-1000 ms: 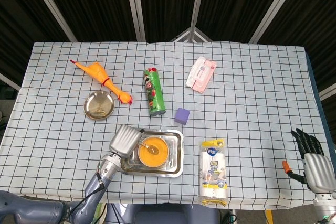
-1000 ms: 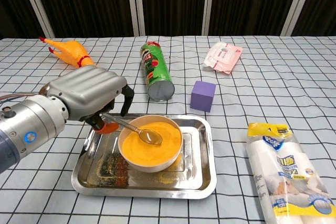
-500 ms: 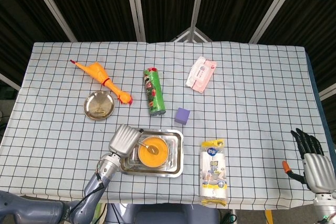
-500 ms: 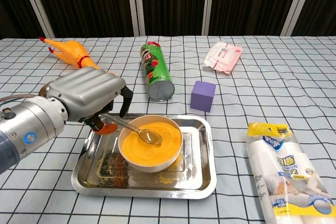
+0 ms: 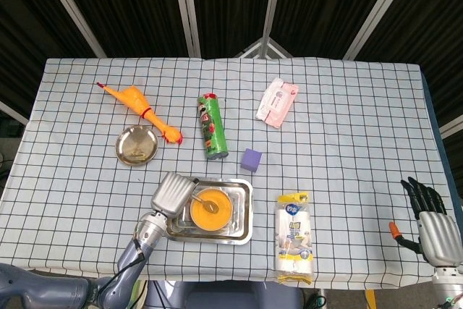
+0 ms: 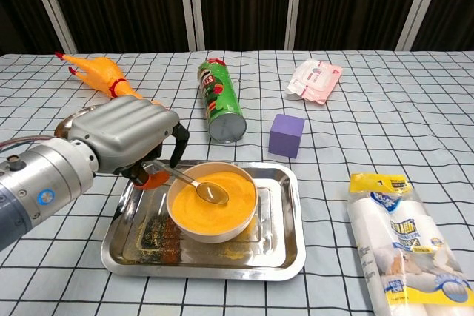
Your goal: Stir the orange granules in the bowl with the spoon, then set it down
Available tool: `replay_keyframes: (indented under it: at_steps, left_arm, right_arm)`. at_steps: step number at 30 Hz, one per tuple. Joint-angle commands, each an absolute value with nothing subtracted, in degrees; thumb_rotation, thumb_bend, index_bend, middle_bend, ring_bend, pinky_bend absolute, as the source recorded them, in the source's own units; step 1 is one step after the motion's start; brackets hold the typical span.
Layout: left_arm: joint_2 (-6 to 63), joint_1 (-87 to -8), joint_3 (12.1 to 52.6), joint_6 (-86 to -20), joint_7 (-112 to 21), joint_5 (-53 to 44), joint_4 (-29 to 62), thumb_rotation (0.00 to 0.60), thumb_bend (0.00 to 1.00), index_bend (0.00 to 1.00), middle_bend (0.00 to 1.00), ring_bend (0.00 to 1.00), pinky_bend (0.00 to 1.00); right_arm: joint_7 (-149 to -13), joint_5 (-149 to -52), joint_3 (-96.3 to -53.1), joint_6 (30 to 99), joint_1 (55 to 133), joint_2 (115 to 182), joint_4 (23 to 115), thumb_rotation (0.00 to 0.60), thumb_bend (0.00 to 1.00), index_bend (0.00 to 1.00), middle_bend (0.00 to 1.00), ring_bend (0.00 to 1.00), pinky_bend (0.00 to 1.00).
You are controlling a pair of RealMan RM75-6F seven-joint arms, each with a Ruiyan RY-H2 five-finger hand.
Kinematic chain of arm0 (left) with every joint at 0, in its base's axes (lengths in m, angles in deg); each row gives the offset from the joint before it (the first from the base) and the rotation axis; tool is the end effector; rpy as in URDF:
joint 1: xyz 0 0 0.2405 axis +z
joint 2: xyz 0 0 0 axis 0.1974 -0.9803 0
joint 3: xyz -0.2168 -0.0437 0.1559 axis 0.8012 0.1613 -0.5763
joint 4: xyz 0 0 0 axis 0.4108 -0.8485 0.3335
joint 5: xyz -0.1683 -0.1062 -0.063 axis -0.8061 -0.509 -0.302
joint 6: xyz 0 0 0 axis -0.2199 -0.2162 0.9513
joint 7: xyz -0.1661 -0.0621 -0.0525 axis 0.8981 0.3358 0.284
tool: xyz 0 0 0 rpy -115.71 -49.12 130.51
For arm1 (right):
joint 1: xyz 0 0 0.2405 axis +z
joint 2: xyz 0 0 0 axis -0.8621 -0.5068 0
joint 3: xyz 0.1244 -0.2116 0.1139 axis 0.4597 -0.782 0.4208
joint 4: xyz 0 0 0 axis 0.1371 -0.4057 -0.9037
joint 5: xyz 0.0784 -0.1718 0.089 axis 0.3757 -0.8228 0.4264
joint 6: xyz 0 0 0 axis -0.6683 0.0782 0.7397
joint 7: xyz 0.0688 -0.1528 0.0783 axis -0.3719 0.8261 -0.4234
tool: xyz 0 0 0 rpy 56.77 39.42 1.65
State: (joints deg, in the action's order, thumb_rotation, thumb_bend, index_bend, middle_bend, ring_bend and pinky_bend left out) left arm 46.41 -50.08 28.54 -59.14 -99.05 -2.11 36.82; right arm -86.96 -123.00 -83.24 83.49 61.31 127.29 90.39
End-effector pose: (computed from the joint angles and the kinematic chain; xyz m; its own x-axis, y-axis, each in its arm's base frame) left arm -0.1044 0.3104 -0.0809 0.6760 0.0840 0.7321 0.6806 -0.4521 -0.5766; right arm -0.3311 -0.2003 0.1635 0.2492 -0.0706 0.9659 -0.9656 0.0587 0.2534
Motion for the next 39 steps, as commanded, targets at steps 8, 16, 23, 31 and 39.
replay_keyframes:
  at_steps: [8,16,23,31,39]
  left_arm:
    - [46.29,-49.88,28.37,-59.11,-99.12,-2.06,36.82,0.600,0.56,0.55,1.00,0.98,0.95]
    - [45.87,-49.72,28.49,-59.37,-98.98,-1.65,37.25,0.600,0.62,0.57,1.00,0.98,0.95]
    - [44.99,-49.75,29.02,-59.91,-98.69,-0.68,38.55,0.600,0.70,0.67,1.00,0.99,0.96]
    - [42.00,-50.39,29.22,-59.85,-101.14,0.13,42.21,0.600,0.86,0.75,1.00,0.99,0.96]
    - [37.78,-51.38,29.36,-59.39,-110.04,-6.53,49.20,0.600,0.90,0.77,1.00,0.99,0.96]
  right_arm:
    - [-86.86,-122.99,-83.22,83.53,61.29,127.33,90.35,0.600,0.40,0.00,0.00,0.00,0.00]
    - [-86.84,-123.07,-83.20,83.60,61.28,127.34,90.29,0.600,0.40,0.00,0.00,0.00,0.00]
    - [-86.88,-123.02,-83.22,83.54,61.28,127.39,90.28,0.600,0.40,0.00,0.00,0.00,0.00]
    - [-86.91,-123.03,-83.26,83.52,61.25,127.33,90.34,0.600,0.40,0.00,0.00,0.00,0.00]
    - [-86.84,-123.12,-83.23,83.56,61.30,127.33,90.29,0.600,0.40,0.00,0.00,0.00,0.00]
